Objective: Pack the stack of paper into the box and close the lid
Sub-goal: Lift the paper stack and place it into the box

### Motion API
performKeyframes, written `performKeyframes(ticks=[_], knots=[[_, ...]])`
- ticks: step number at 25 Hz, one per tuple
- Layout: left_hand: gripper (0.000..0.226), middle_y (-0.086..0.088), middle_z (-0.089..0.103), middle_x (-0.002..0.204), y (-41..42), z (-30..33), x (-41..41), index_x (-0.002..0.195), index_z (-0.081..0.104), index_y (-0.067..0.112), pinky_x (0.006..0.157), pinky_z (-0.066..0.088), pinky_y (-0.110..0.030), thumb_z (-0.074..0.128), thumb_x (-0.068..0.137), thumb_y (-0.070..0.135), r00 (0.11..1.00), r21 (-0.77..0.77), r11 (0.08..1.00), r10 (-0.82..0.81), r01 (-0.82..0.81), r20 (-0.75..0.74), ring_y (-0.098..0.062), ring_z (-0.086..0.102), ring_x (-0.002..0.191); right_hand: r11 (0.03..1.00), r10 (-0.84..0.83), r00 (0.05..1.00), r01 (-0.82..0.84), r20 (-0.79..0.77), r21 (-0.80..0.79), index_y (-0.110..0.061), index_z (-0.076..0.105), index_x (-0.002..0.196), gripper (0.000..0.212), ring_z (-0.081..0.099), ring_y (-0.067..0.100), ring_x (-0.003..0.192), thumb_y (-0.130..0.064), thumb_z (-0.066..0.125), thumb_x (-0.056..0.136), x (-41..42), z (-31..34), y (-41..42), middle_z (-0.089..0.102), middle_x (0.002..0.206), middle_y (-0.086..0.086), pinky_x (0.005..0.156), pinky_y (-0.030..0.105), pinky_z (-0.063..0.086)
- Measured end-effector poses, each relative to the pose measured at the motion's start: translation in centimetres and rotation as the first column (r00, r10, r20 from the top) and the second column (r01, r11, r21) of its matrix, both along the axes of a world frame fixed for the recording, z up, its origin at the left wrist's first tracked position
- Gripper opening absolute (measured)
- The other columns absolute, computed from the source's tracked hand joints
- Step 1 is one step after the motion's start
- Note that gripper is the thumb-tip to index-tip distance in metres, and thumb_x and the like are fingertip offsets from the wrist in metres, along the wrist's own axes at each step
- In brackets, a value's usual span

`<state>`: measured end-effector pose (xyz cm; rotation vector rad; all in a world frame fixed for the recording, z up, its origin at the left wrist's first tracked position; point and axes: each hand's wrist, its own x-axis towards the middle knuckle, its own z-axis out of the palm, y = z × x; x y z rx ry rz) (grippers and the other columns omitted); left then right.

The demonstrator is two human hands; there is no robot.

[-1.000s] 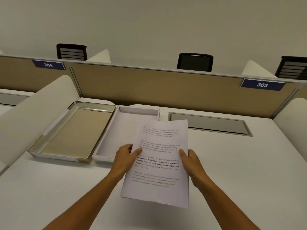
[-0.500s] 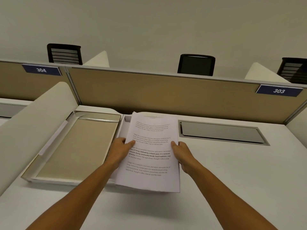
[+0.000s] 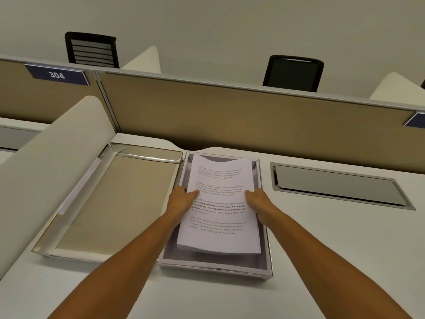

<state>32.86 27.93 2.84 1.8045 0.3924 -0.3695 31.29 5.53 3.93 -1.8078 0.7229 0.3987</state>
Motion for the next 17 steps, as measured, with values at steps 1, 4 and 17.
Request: performKeyframes(ticks=[1,4,17], knots=[[0.028,-0.014,0.073,0.105,0.0,-0.4,0.3,0.113,0.064,0.003,0.084,0.060,-0.050,0.064,0.092,0.022,1.000,0.005,1.000,-0.005,0.005,-0.013,-0.032,0.072,0.089,1.000,-0.004,1.000,0.004,-0.008,-0.003,-0.004,0.040,0.144,0.047,0.062,0.030,0.106,-0.024,0.036,0.102,0.2,-0.5,0.0,0.060,0.131,0.016,0.084,0.039,0.053],[0.027,-0.013,0.073,0.102,-0.3,-1.2,0.6,0.111,0.066,0.001,0.062,0.058,-0.035,0.063,0.093,0.021,0.999,0.069,0.998,-0.014,0.017,-0.032,-0.023,0.070,0.076,1.000,-0.005,0.999,0.004,-0.039,-0.009,-0.004,0.039,0.144,0.047,0.061,0.031,0.110,-0.023,0.036,0.102,0.1,-1.5,0.2,0.058,0.133,0.016,0.088,0.040,0.053],[0.038,-0.017,0.070,0.111,-1.8,-0.8,-1.7,0.115,0.060,0.000,0.071,0.055,-0.035,0.059,0.095,0.031,0.994,0.328,0.942,0.039,-0.070,0.098,-0.031,0.069,0.093,0.998,0.044,0.999,-0.044,-0.009,-0.033,-0.005,0.040,0.141,0.043,0.059,0.027,0.106,-0.015,0.038,0.099,-1.1,-2.0,0.8,0.058,0.128,0.013,0.088,0.038,0.053]])
